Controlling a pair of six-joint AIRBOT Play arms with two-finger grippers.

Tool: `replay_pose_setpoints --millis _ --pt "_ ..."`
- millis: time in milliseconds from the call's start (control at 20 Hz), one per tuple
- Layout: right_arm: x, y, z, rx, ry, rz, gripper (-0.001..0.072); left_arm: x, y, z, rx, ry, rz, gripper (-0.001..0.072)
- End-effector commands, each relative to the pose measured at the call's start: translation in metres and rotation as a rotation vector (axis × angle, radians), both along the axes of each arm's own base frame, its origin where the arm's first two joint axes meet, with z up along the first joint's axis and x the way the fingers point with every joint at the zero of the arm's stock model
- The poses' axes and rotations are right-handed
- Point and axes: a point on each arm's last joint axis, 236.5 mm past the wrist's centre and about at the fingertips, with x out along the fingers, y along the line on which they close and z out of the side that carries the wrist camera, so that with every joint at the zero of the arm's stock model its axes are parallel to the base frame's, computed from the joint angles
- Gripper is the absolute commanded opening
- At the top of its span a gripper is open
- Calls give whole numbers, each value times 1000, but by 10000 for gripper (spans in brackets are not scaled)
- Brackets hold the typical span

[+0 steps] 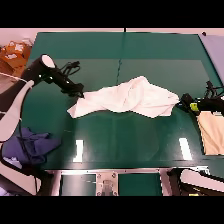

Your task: Fold the shirts.

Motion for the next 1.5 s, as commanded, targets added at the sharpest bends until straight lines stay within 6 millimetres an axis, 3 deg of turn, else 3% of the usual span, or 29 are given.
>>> replay_pose_setpoints --millis 0,150,200,250,350,500,600,650,800,850,1000,1050,1100,1200,1250,1350,1450 --pt "-5 6 -3 5 18 31 14 11 35 7 -18 20 113 25" --pt "1 24 -1 -11 1 93 16 18 41 7 -16 1 138 25" --pt "1 27 -1 -10 2 100 70 17 38 8 -26 5 137 25" --pt "-1 29 0 -1 9 107 198 15 35 10 -42 15 132 25" --pt "-14 26 -3 22 57 105 236 11 34 11 -47 31 123 26" --pt "-41 24 -15 76 157 69 447 10 34 11 -48 31 116 26" --pt "-55 33 -28 95 197 72 458 10 34 11 -47 28 115 26" --pt "-58 36 -35 93 202 64 524 11 34 11 -47 27 116 26" --pt "-55 50 -48 85 187 55 513 15 34 11 -48 12 126 26" --pt "-51 56 -49 84 172 56 458 17 34 11 -48 4 131 26" --pt "-24 65 -44 34 76 73 244 20 35 11 -47 -17 120 26" --pt "-17 71 -38 40 47 97 80 21 36 13 -48 -21 120 26" --pt "-12 81 -28 55 19 152 15 22 36 16 -52 -27 123 25" --pt "-7 98 7 108 -15 250 14 22 35 38 -63 -30 103 25" --pt "-2 100 32 111 -51 288 14 24 35 59 -64 -62 93 25" --pt "12 97 106 76 -179 316 14 33 35 114 -70 -184 85 25" --pt "21 88 200 10 -359 294 14 38 38 188 -78 -352 112 25"
